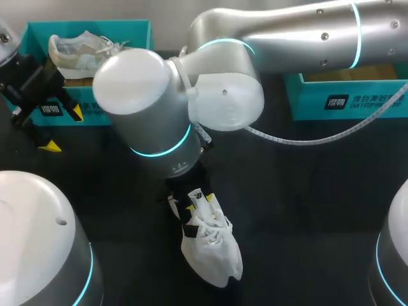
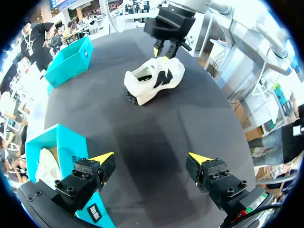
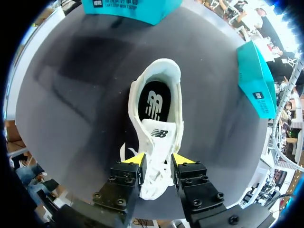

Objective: Take the shoe out of the shoebox, open the shoe tongue, remove and reinsert the insole, then place the shoe into the shoebox

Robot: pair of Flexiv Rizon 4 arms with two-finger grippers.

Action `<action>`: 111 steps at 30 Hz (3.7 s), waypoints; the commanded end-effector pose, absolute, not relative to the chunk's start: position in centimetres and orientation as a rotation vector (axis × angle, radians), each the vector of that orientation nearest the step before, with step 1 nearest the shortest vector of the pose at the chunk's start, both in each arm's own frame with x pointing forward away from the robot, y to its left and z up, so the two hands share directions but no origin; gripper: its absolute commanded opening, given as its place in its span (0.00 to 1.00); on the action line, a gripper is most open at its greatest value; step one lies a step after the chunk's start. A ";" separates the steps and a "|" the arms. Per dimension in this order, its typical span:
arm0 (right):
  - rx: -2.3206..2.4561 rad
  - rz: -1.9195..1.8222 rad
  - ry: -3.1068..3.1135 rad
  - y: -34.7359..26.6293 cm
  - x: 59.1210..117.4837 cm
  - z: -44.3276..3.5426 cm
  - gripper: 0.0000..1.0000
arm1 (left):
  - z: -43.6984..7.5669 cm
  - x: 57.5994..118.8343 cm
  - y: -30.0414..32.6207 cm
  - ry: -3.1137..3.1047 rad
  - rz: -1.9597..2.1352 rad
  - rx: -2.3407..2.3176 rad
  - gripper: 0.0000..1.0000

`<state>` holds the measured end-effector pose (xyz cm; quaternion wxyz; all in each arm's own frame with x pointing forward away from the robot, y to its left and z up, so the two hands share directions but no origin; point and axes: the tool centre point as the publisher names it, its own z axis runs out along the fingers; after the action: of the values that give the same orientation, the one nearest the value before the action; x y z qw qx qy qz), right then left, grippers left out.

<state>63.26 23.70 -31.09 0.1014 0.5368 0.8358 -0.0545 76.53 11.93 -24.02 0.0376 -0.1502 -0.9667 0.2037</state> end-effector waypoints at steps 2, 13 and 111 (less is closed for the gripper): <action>1.588 -0.129 2.495 23.3 64.0 -32.1 0.31 | -24.0 76.4 12.0 -2.968 0.623 -0.462 1.00; 1.563 -0.131 2.517 23.3 64.1 -32.2 0.16 | -24.0 76.4 12.0 -2.968 0.623 -0.462 1.00; -0.656 0.075 2.805 28.6 74.3 -29.0 1.00 | -24.0 76.4 12.0 -2.968 0.623 -0.462 1.00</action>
<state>73.24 27.45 -27.28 0.1446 -0.2246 0.9632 0.0302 76.53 11.93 -24.02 0.0376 -0.1502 -0.9667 0.2037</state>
